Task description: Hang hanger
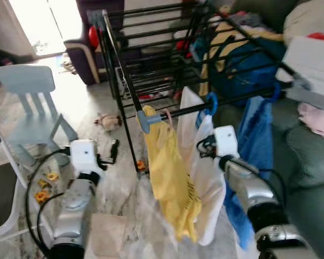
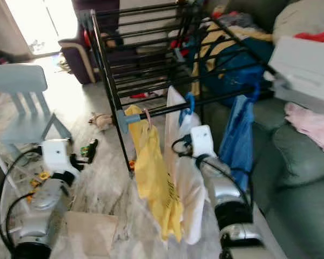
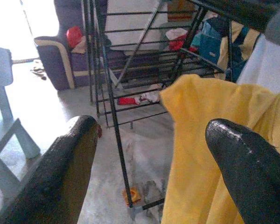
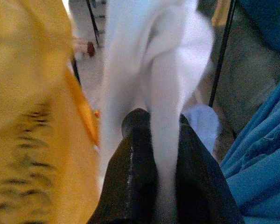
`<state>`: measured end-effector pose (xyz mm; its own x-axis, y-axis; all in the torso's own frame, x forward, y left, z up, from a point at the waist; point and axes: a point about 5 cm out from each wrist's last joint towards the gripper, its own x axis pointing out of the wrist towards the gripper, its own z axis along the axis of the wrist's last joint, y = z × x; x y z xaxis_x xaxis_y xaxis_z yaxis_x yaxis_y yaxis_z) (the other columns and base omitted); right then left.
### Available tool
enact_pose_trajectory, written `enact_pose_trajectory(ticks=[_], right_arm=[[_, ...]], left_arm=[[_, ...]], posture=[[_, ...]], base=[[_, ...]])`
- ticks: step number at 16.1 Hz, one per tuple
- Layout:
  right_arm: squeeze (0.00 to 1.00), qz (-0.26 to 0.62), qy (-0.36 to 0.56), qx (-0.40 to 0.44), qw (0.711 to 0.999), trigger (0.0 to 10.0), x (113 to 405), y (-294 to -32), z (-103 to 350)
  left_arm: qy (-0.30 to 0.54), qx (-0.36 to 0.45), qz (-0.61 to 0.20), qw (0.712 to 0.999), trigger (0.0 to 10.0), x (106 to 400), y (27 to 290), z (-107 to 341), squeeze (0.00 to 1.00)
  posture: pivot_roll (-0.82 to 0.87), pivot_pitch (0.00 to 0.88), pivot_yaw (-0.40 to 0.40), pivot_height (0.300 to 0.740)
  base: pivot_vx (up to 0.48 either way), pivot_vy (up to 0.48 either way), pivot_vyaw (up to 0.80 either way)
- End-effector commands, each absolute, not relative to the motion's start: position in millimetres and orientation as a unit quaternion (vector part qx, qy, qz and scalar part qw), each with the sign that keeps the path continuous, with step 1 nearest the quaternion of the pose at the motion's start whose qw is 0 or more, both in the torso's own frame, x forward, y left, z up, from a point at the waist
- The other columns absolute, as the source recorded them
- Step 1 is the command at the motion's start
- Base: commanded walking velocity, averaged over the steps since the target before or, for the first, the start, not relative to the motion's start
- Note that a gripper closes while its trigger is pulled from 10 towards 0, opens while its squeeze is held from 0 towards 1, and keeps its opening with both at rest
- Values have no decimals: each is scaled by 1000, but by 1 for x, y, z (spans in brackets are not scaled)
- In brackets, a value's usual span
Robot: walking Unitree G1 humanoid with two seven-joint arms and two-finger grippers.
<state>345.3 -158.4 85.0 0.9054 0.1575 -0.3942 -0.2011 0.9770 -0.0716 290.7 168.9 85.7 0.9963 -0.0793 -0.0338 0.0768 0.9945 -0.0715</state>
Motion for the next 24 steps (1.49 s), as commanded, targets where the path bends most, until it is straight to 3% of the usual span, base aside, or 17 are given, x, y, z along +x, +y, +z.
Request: enact_pose_trajectory(ticks=[1,13,18,24], right_arm=[[0,73,180,-58,979,10000,354,-169,96],[0,37,245,-42,968,10000,377,-218,116],[0,91,267,-50,958,10000,378,-209,114],[0,103,338,-23,935,10000,350,-211,67]], left_arm=[[19,-35,-47,998,10000,289,165,86,0],[35,-23,-39,998,10000,288,167,85,0],[36,-18,-31,999,10000,286,172,86,0],[44,-15,-28,999,10000,282,175,86,0]], posture=[[-113,0,63,740],[-91,0,66,740],[-67,0,60,740],[-60,0,66,740]], base=[[0,0,0],[0,0,0],[0,0,0],[0,0,0]])
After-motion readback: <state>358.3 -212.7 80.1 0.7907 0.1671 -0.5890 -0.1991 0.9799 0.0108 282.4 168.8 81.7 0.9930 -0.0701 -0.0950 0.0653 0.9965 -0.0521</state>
